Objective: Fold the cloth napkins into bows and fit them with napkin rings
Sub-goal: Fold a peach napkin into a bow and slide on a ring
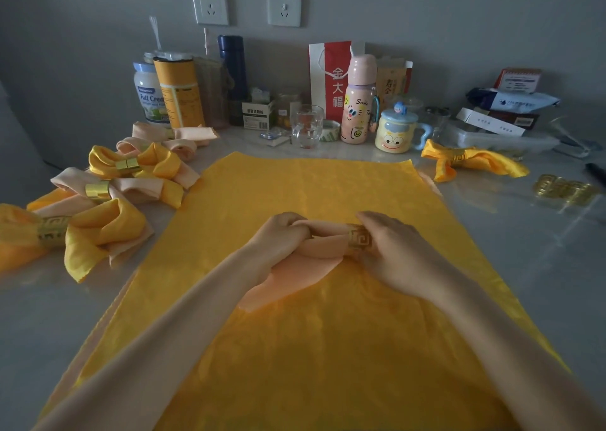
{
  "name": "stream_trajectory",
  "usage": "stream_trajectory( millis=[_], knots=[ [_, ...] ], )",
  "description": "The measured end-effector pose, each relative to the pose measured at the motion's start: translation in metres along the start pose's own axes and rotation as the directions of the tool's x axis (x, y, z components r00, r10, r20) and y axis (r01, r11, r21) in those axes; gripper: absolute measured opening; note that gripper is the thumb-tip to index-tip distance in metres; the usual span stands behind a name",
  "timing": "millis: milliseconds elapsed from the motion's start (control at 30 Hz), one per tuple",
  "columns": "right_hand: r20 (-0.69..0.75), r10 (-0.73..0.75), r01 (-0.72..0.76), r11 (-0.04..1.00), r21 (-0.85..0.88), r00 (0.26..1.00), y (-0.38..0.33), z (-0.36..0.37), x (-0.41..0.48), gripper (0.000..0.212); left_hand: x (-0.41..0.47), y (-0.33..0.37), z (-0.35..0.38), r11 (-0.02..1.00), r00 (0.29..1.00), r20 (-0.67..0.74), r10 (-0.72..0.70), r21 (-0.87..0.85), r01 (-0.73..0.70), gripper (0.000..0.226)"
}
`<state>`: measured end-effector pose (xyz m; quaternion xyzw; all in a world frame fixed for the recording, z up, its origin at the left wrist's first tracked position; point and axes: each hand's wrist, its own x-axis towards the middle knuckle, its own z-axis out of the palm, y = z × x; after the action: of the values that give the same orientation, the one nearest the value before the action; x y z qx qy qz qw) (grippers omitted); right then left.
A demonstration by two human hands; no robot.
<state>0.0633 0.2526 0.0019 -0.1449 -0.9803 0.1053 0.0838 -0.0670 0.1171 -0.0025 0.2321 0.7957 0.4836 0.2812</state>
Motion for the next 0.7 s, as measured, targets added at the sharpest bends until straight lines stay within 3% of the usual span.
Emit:
stream_trajectory(
  millis=[233,367,600,633,700],
  knots=[
    [-0.205,-0.161,0.16,0.987,-0.025,0.965,0.0,0.005,0.002,0.035,-0.004,0.004,0.005,0.995,0.998,0.033,0.061,0.075,-0.064,0.02],
    [-0.284,-0.198,0.212,0.977,0.017,0.938,-0.004,0.017,0.005,0.034,-0.001,0.006,0.002,0.995,0.997,0.034,0.066,0.077,-0.068,0.02],
    [-0.399,-0.318,0.317,0.946,-0.071,0.86,-0.002,0.027,0.008,0.039,-0.002,0.008,-0.003,0.998,0.996,0.063,0.055,0.032,-0.057,0.022],
    [-0.371,-0.291,0.305,0.952,-0.022,0.882,-0.001,0.026,0.009,0.044,-0.002,0.007,-0.004,0.998,0.996,0.068,0.056,0.015,-0.057,0.023],
    [-0.245,-0.108,0.171,0.952,0.254,0.964,0.0,0.016,0.008,0.065,-0.001,0.006,-0.008,0.997,0.994,0.08,0.071,0.0,-0.071,0.025]
  ],
)
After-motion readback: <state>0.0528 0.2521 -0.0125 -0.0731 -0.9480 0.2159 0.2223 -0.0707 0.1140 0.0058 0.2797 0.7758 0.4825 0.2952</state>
